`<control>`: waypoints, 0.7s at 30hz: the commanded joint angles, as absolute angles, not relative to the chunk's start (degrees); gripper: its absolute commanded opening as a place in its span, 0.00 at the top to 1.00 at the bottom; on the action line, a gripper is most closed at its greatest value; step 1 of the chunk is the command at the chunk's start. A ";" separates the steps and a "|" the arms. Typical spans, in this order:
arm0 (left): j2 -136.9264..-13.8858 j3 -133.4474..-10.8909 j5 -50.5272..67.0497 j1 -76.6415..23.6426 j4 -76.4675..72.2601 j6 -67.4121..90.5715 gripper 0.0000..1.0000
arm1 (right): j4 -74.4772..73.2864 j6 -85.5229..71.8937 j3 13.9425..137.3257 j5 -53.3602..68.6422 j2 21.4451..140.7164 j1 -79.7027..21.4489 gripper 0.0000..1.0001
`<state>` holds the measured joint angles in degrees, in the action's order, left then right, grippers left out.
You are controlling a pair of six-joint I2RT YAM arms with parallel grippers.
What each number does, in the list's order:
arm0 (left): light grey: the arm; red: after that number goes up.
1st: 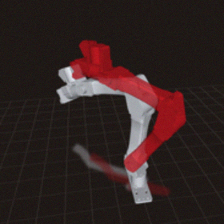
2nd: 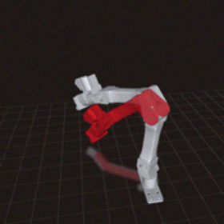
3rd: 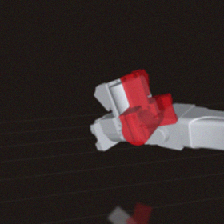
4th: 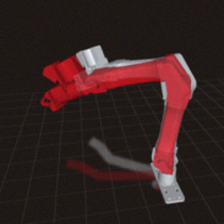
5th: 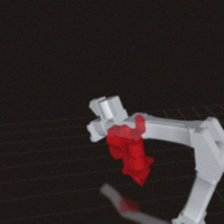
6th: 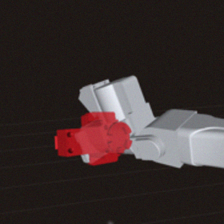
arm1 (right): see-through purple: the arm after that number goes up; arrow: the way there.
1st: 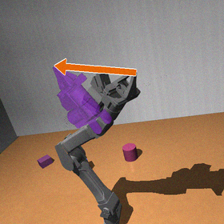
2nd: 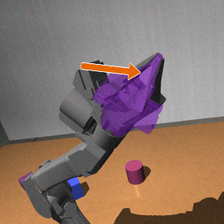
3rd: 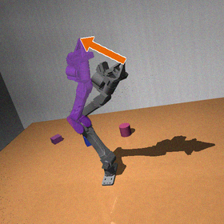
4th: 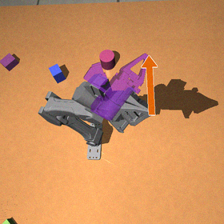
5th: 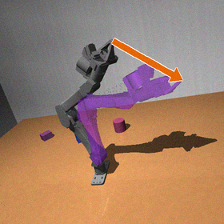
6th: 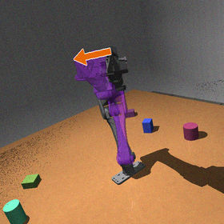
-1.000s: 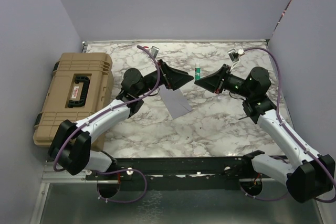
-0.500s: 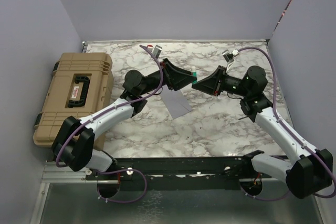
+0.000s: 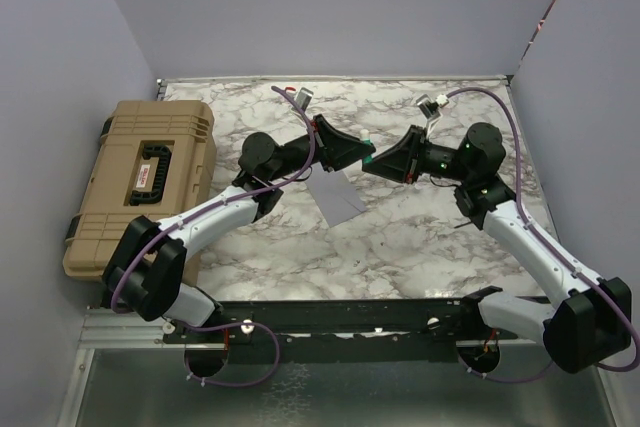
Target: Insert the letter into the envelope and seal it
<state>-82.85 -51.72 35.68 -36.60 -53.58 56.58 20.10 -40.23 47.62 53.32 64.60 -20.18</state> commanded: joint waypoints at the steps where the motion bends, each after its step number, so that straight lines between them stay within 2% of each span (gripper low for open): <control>1: -83.87 -53.81 39.31 -37.18 -55.64 56.76 0.81 | 20.69 -38.86 49.81 55.81 65.03 -20.48 0.98; 4: -83.69 -54.14 40.81 -37.48 -55.72 55.39 0.99 | 20.38 -38.64 50.32 56.60 64.80 -20.48 0.98; 5: -83.36 -54.02 40.77 -37.53 -55.72 54.91 1.00 | 20.05 -38.47 50.43 56.40 64.66 -20.48 0.96; 6: -82.86 -53.78 39.97 -37.53 -55.72 54.78 1.00 | 19.70 -38.31 50.29 55.85 64.37 -20.48 0.91; 9: -81.12 -53.12 37.02 -37.52 -55.72 54.66 1.00 | 21.70 -39.66 48.73 54.17 63.46 -20.48 0.65; 11: -80.05 -53.00 35.26 -37.51 -55.72 55.08 1.00 | 25.64 -42.70 46.98 53.68 63.05 -20.48 0.55; 15: -78.21 -53.17 33.57 -37.52 -55.72 56.06 1.00 | 35.22 -50.31 43.70 53.89 62.44 -20.47 0.48; 21: -76.64 -53.29 31.30 -37.48 -55.72 58.65 1.00 | 42.82 -56.29 41.98 52.88 62.61 -20.48 0.48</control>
